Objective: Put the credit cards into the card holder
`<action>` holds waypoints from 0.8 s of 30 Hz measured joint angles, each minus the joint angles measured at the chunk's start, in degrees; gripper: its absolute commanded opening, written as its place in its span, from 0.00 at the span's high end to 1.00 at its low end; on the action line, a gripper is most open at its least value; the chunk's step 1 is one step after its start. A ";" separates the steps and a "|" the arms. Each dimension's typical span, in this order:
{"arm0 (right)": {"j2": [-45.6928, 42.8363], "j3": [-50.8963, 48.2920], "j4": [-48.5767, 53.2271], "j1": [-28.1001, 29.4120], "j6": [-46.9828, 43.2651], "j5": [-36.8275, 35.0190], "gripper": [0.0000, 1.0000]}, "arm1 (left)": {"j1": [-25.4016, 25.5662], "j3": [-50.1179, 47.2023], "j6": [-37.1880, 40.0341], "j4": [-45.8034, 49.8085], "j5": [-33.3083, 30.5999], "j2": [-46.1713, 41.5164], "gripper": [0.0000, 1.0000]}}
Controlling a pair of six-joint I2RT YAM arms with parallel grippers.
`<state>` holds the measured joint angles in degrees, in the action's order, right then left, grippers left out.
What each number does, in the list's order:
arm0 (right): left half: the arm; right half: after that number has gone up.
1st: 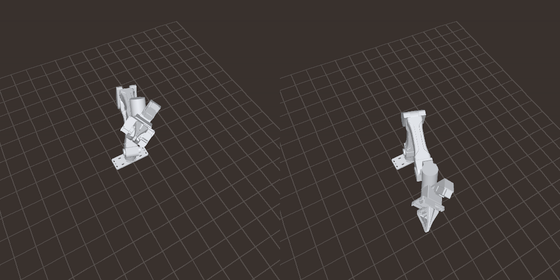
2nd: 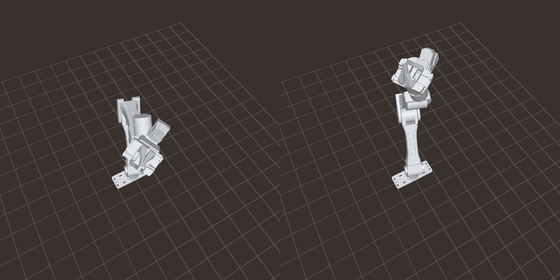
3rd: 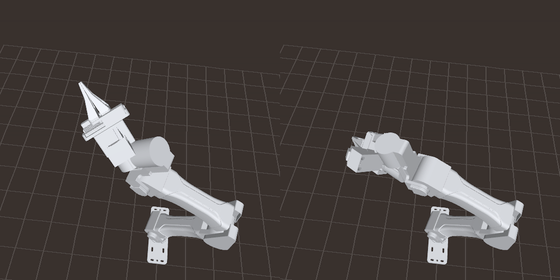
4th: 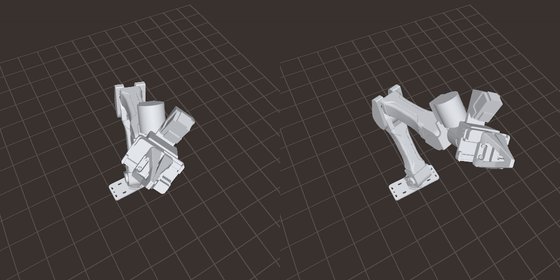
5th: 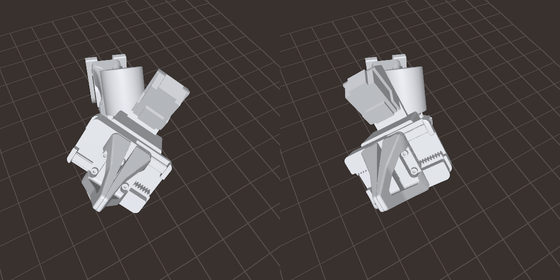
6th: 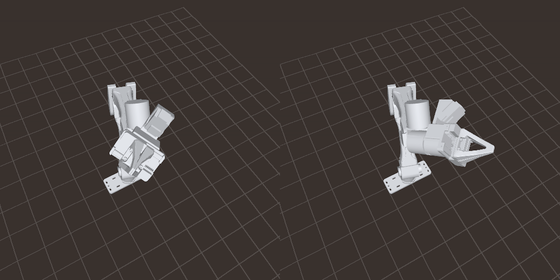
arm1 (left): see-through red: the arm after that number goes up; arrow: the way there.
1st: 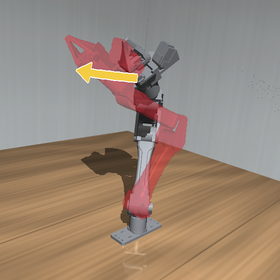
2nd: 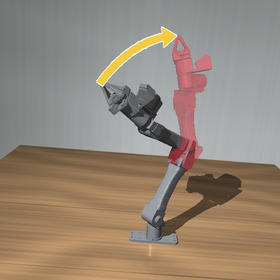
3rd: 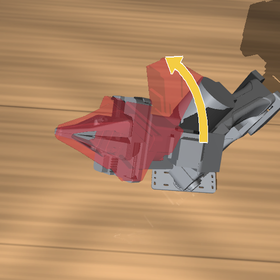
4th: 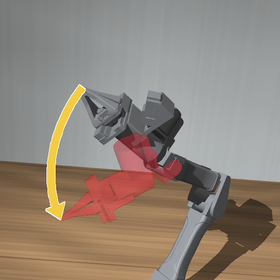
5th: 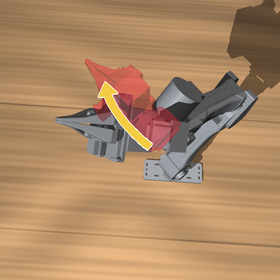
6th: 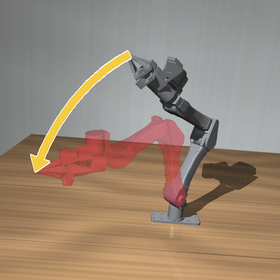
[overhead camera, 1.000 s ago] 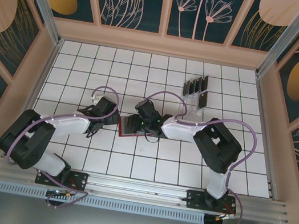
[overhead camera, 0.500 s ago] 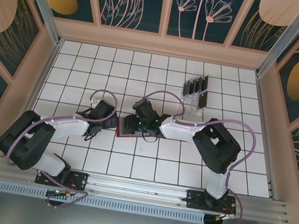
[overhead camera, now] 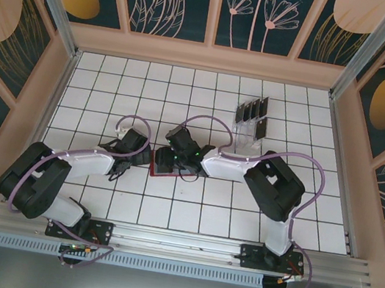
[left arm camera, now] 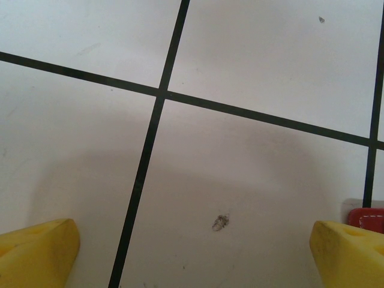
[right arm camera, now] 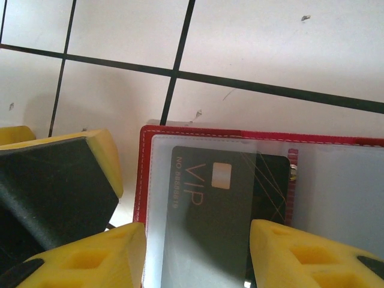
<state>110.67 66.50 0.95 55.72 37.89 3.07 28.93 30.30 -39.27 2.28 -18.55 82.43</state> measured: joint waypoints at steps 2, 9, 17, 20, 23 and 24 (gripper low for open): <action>0.00 0.00 0.02 0.07 0.00 -0.04 0.51 | 0.00 0.00 0.00 -0.04 0.00 0.00 0.01; -0.61 -0.09 0.59 0.09 -0.02 -1.40 0.51 | 0.00 -0.22 0.00 -0.37 -0.07 0.00 0.01; -1.70 -0.90 0.92 -0.68 -0.04 -1.75 0.51 | 0.00 -0.22 0.00 -0.37 -0.07 0.00 0.02; -1.70 -1.22 1.01 -1.03 -0.07 -1.75 0.51 | 0.00 -0.22 0.00 -0.37 -0.07 0.07 0.02; -1.68 -1.68 1.03 -1.20 -0.04 -1.70 0.51 | 0.00 -0.20 0.00 -0.39 -0.11 0.13 0.02; -1.66 -1.75 1.03 -1.27 -0.04 -1.70 0.51 | 0.00 -0.20 0.00 -0.39 -0.15 0.22 0.01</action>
<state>109.01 64.75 1.98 54.46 37.85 1.37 28.93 30.11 -39.27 1.89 -18.70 82.65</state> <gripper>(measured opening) 0.491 0.985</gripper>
